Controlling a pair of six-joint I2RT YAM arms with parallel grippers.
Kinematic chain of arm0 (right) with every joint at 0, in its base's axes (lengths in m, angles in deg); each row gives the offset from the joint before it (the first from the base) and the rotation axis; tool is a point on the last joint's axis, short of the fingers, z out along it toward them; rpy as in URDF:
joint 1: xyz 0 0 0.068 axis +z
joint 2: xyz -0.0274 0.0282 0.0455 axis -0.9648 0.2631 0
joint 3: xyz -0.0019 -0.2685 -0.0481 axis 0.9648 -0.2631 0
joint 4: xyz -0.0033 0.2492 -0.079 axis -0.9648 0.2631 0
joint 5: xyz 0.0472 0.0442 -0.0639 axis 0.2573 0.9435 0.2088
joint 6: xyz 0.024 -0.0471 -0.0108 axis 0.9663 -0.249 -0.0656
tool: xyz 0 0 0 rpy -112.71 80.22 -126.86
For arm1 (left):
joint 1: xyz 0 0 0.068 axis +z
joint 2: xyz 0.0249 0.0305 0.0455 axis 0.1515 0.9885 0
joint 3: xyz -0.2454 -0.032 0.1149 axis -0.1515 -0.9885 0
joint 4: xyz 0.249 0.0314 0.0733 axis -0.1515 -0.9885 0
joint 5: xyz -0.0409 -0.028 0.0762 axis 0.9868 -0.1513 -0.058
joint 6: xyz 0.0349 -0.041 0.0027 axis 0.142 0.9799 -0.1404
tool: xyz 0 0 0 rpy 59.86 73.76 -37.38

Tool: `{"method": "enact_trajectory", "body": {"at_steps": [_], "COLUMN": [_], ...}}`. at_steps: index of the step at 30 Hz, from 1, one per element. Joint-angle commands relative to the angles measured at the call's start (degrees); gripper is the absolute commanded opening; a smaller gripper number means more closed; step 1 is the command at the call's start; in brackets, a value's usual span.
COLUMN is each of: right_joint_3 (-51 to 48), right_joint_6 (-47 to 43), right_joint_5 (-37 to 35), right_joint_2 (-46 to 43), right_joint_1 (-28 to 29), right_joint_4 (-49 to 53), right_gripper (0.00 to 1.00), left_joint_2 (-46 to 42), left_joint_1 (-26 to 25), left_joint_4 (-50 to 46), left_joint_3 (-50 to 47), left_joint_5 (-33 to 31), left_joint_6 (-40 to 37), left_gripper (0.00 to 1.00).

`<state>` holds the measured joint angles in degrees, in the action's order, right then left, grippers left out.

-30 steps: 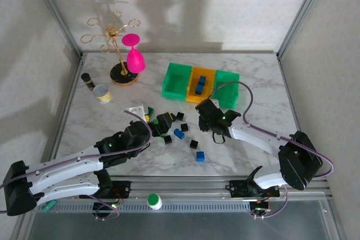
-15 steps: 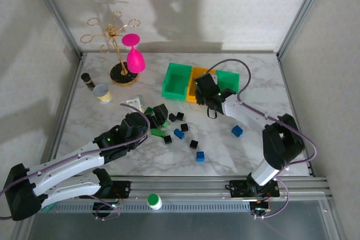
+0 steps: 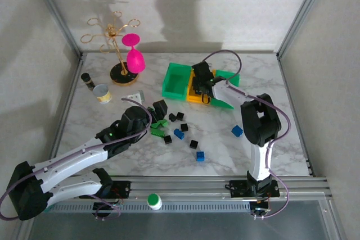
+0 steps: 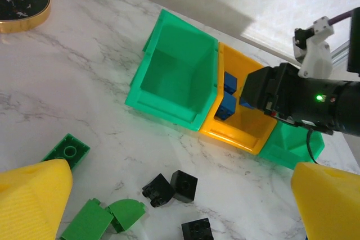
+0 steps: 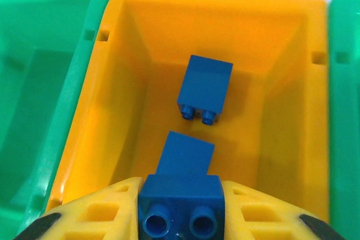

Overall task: Sort the legos into containers by color
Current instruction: Place the lego in the container.

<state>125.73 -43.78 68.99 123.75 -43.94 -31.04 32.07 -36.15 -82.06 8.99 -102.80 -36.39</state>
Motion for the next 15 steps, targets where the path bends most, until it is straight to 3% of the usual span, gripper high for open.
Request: {"method": "enact_trajectory", "body": {"at_steps": [1, 9, 15], "right_joint_3": [3.18, 7.40, 6.52], "right_joint_6": [-1.95, -3.11, -3.40], "right_joint_5": [1.17, 1.42, 1.52], "right_joint_2": [3.07, 8.53, 7.69], "right_joint_1": [-0.37, -0.55, -0.56], "right_joint_4": [-1.88, -1.27, -2.25], "right_gripper": [0.29, 0.30, 0.38], "left_joint_2": [0.59, 1.17, 1.37], "left_joint_1": [1.02, 1.86, 1.97], "left_joint_4": [1.44, 2.46, 2.17], "left_joint_3": [1.82, 1.55, 1.58], "left_joint_5": [0.82, 2.12, 2.33], "left_joint_6": [-2.28, -3.08, -2.81], "left_gripper": [1.00, 1.00, 1.00]}}
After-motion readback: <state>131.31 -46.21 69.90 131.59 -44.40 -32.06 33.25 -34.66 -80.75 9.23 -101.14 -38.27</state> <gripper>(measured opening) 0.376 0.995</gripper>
